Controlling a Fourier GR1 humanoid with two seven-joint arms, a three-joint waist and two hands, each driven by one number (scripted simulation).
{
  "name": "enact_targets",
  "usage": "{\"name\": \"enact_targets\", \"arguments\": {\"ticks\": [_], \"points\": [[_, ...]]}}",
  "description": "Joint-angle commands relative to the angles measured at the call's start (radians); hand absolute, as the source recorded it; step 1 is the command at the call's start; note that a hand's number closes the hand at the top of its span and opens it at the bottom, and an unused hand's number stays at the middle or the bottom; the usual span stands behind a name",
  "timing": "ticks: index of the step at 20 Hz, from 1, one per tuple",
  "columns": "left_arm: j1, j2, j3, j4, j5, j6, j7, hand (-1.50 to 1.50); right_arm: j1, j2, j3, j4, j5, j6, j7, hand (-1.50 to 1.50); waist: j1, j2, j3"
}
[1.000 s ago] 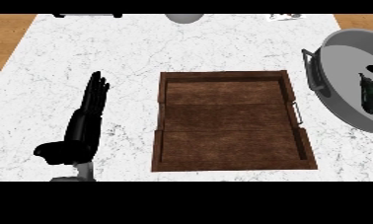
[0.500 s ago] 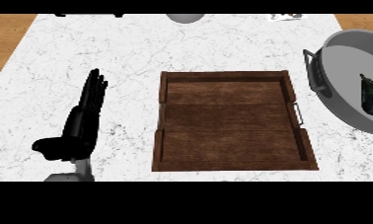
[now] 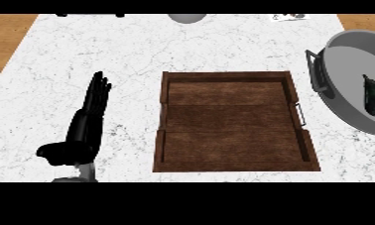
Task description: Pick the eggplant from the tray and place it in the pot
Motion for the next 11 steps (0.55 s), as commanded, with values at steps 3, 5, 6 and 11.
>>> {"name": "enact_targets", "arguments": {"ticks": [3, 5, 6, 11], "points": [[-0.021, 0.021, 0.03, 0.027, 0.027, -0.032, -0.004, 0.0, 0.019, -0.046, -0.02, 0.029, -0.049, 0.003, -0.016, -1.5, 0.002, 0.001, 0.0], [-0.054, 0.017, 0.054, 0.116, 0.023, -0.025, -0.072, 0.0, 0.051, -0.036, -0.05, 0.024, -0.088, 0.006, -0.055, -1.5, -0.007, 0.001, 0.0], [-0.009, 0.011, 0.02, 0.015, 0.014, -0.018, -0.022, 0.0, 0.104, -0.057, -0.078, 0.028, -0.112, 0.032, -0.078, -1.5, -0.006, -0.001, 0.001], [0.0, -0.002, 0.007, 0.031, -0.002, -0.007, -0.025, 0.0, 0.136, -0.093, -0.095, 0.041, -0.148, 0.016, -0.063, -1.5, -0.004, -0.001, 0.001]]}}
